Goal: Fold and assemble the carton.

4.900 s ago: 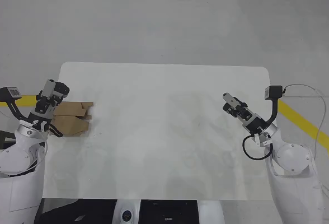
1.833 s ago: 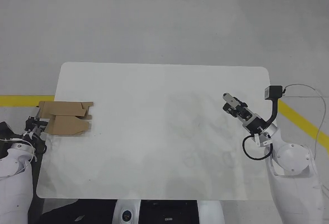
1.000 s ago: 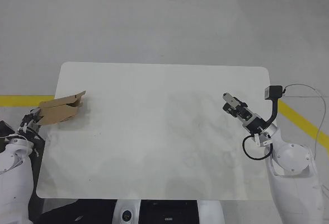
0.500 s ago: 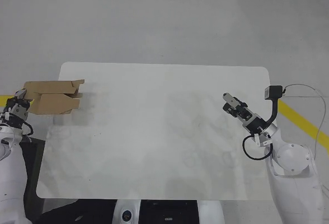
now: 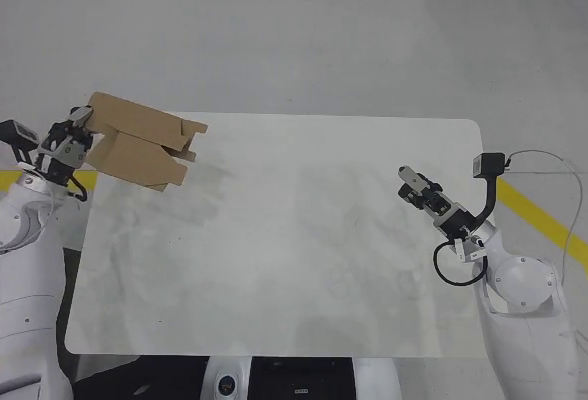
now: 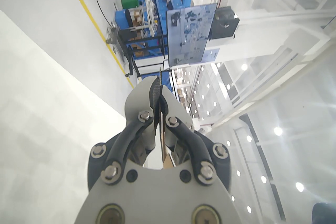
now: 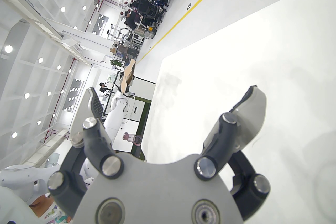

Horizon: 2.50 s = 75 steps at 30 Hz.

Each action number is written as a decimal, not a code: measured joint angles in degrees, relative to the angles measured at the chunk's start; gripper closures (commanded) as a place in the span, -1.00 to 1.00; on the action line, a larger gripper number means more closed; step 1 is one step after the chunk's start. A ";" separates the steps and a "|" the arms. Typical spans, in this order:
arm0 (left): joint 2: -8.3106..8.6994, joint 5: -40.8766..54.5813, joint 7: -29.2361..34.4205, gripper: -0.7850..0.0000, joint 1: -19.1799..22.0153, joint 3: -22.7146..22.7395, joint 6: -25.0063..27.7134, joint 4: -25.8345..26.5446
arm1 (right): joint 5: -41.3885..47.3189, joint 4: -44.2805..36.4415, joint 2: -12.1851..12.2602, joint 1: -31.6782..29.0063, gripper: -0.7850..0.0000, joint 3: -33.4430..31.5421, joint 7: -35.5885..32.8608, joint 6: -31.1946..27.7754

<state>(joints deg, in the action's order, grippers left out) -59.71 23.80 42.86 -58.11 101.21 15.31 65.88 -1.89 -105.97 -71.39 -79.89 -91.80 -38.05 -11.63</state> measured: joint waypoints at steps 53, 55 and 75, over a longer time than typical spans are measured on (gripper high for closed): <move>-6.40 -3.87 19.26 1.00 15.46 -37.31 5.28 5.53 | 0.00 0.00 0.00 0.00 -1.00 0.00 0.00 0.00; -6.40 -3.87 19.26 1.00 15.46 -37.31 5.28 5.53 | 0.00 0.00 0.00 0.00 -1.00 0.00 0.00 0.00; -6.40 -3.88 19.26 1.00 15.46 -37.31 5.28 5.53 | 0.00 0.00 0.00 0.00 -1.00 0.00 0.00 0.00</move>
<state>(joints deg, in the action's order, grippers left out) -66.11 19.92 62.12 -42.65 63.90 20.60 71.42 -1.89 -105.97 -71.39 -79.89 -91.80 -38.05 -11.63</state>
